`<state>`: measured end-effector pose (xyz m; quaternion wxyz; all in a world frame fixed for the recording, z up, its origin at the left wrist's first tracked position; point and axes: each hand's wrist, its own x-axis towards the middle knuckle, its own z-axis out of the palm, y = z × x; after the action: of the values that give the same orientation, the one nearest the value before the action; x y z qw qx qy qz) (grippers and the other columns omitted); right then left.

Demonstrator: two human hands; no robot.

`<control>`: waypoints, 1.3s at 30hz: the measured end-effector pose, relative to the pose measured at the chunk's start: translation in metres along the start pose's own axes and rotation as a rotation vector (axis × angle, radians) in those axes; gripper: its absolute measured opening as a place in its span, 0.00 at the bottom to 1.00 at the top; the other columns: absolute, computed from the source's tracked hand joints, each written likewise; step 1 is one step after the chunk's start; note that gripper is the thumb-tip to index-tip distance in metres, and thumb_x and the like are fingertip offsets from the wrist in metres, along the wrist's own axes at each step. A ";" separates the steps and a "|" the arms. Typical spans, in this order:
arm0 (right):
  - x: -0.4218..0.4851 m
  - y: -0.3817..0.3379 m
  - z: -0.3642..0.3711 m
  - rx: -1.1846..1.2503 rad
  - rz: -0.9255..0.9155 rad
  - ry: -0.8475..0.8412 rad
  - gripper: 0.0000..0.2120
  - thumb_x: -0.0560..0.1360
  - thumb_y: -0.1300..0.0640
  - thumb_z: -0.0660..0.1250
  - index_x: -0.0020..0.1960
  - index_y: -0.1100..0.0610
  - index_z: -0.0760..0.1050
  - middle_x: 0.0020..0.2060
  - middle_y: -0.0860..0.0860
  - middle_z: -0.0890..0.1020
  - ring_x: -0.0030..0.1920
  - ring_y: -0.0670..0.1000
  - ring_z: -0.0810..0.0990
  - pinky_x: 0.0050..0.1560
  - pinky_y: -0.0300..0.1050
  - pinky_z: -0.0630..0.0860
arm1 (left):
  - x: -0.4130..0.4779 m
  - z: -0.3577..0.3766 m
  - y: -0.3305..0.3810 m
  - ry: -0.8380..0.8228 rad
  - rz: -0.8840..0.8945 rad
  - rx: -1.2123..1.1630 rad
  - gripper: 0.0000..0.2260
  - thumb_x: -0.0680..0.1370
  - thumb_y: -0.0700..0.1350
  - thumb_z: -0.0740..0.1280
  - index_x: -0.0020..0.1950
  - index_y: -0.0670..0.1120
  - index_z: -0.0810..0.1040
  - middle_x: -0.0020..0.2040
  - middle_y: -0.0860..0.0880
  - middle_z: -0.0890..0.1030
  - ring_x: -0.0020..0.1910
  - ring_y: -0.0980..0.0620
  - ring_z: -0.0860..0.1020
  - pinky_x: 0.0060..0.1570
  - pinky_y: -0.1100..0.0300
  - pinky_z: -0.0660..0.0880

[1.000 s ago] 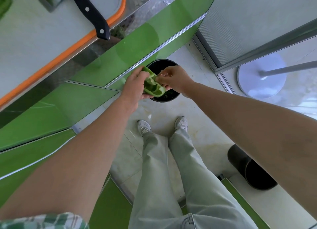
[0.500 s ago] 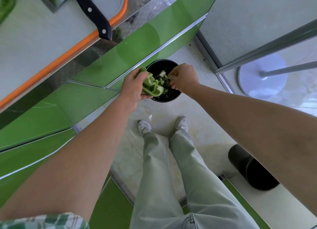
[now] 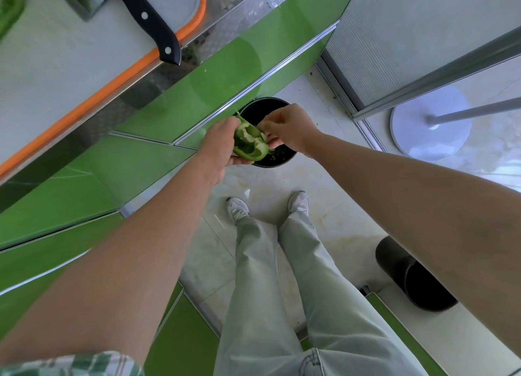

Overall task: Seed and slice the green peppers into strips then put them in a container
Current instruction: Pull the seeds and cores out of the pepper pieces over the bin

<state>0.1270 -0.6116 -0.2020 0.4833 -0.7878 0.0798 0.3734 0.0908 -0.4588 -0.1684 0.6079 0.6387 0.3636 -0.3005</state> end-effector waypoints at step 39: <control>-0.013 0.001 0.004 -0.201 -0.169 -0.236 0.16 0.75 0.57 0.69 0.62 0.52 0.75 0.53 0.49 0.81 0.50 0.48 0.82 0.53 0.42 0.79 | -0.003 -0.009 -0.012 -0.005 -0.142 0.025 0.17 0.83 0.54 0.59 0.57 0.42 0.78 0.51 0.42 0.81 0.39 0.50 0.77 0.22 0.66 0.68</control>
<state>0.1154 -0.6118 -0.1954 0.4377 -0.7868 -0.0819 0.4275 0.0782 -0.4503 -0.1719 0.5779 0.6179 0.4029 -0.3491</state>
